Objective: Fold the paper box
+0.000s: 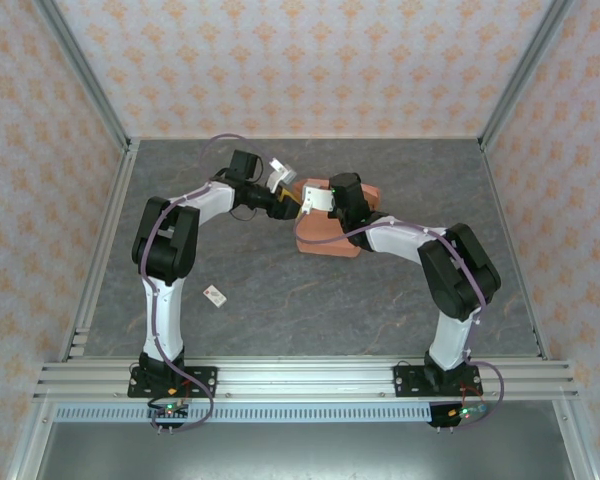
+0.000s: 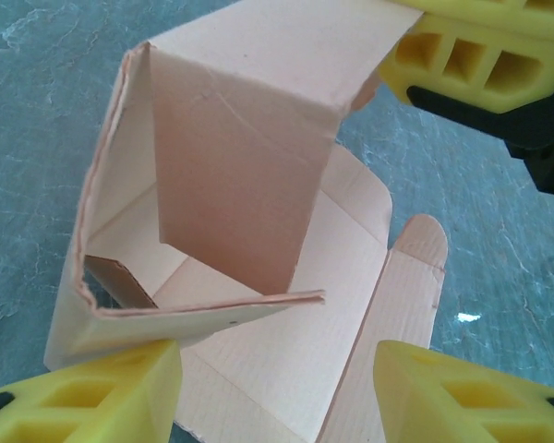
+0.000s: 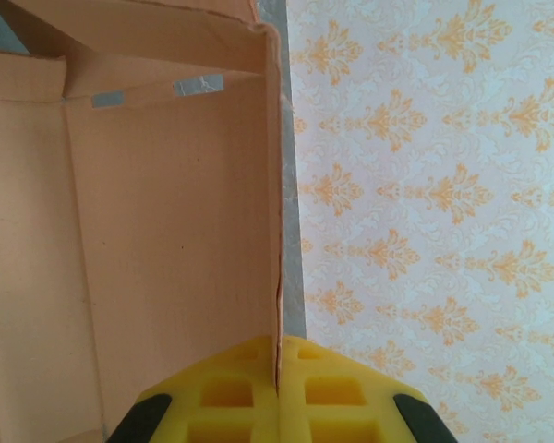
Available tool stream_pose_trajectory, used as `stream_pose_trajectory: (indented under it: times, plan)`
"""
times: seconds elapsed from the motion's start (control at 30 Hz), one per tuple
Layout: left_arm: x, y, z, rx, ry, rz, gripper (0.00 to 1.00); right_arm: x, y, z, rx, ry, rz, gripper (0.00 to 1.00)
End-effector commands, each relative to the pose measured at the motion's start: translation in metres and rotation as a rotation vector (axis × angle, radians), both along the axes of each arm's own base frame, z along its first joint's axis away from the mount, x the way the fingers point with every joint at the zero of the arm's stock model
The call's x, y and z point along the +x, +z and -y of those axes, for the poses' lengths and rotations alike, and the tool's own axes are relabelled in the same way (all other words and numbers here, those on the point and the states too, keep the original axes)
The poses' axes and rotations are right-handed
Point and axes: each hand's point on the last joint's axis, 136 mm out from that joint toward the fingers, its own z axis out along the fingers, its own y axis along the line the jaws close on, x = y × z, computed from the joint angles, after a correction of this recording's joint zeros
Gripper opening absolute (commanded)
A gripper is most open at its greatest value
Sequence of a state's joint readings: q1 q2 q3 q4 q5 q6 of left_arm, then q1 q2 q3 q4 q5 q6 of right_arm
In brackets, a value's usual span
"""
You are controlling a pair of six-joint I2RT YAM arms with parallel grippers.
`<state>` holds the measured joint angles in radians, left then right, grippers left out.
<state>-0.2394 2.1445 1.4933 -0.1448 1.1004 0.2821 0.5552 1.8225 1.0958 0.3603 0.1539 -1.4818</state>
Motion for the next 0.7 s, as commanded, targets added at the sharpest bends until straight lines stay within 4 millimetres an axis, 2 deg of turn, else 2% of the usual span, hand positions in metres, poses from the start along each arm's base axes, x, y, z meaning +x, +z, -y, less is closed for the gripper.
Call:
stream_pose_trajectory:
  times: [0.0,0.2,0.3,0.4,0.53,0.67]
  plan:
    - [0.010,0.006,0.003,-0.010,0.044,0.047,0.56,0.001,0.001,0.003,0.016,-0.013,0.015,0.00]
    - [0.008,0.005,0.002,0.000,0.039,0.042,0.55,0.002,-0.001,0.003,0.015,-0.018,0.006,0.00]
    - [0.003,0.010,-0.007,0.005,0.052,0.043,0.55,0.001,0.001,0.004,0.016,-0.017,0.005,0.00]
    - [0.000,0.021,-0.025,0.007,0.089,0.069,0.57,0.000,0.002,0.004,0.017,-0.015,0.002,0.00]
    - [0.007,0.024,-0.052,0.028,0.174,0.087,0.60,0.001,0.003,0.004,0.019,-0.013,0.003,0.00]
    - [0.019,0.026,-0.050,-0.009,0.180,0.056,0.65,0.001,0.002,0.003,0.023,-0.012,0.001,0.00]
